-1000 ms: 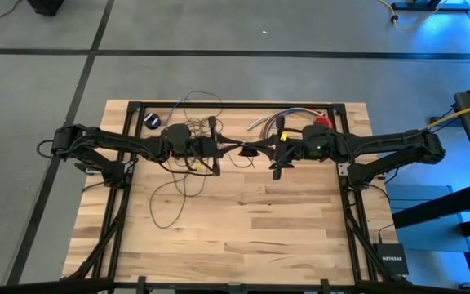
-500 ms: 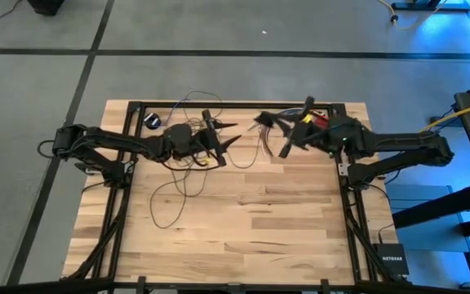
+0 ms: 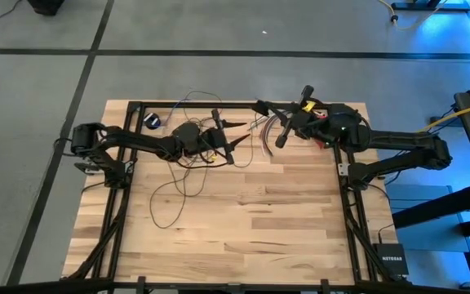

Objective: Coiling cords

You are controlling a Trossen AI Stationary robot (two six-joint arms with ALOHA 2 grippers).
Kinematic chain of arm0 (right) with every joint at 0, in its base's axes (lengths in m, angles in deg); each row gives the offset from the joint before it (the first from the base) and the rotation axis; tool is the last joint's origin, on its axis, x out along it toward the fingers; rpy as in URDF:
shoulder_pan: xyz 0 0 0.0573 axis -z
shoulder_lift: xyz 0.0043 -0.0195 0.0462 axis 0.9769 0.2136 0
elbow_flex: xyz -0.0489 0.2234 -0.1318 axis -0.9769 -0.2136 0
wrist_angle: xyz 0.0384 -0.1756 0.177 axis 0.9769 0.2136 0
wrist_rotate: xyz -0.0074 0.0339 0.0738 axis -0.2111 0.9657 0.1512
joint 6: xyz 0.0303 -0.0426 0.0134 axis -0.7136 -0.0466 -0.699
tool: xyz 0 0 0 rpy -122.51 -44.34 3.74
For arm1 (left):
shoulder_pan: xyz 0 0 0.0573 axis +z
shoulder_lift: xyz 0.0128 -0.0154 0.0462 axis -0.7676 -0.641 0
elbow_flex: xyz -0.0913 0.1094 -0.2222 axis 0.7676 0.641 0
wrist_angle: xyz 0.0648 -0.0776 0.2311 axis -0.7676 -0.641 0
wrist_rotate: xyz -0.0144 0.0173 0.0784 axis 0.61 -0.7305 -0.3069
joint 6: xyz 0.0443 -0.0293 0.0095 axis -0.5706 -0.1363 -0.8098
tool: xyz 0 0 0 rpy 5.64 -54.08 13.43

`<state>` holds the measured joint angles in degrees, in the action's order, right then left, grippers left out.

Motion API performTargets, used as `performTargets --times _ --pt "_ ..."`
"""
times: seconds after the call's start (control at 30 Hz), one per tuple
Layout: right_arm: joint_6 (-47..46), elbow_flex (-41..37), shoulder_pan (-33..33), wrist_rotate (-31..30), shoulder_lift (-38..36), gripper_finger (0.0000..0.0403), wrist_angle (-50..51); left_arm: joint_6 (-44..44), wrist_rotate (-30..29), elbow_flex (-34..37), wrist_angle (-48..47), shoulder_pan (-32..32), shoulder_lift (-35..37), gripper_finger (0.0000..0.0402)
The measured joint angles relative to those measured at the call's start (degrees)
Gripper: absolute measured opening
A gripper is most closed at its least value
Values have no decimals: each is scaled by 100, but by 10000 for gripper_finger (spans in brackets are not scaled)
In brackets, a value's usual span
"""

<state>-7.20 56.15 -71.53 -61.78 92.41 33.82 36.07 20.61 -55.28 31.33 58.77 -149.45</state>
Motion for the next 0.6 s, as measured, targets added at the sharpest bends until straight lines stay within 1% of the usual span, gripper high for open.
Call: performTargets --times 0.07,0.2,0.4,0.6 --pt "10 0 -7 30 11 5 24 -49 -3 0 119 8 -45 159" --pt "-26 2 -7 314 43 13 10 -3 -1 0 241 14 -63 159" --pt "-123 0 -7 367 146 6 -18 84 -1 0 242 16 -73 160" --pt "-122 0 -9 590 199 11 -68 84 0 0 210 101 -113 145"
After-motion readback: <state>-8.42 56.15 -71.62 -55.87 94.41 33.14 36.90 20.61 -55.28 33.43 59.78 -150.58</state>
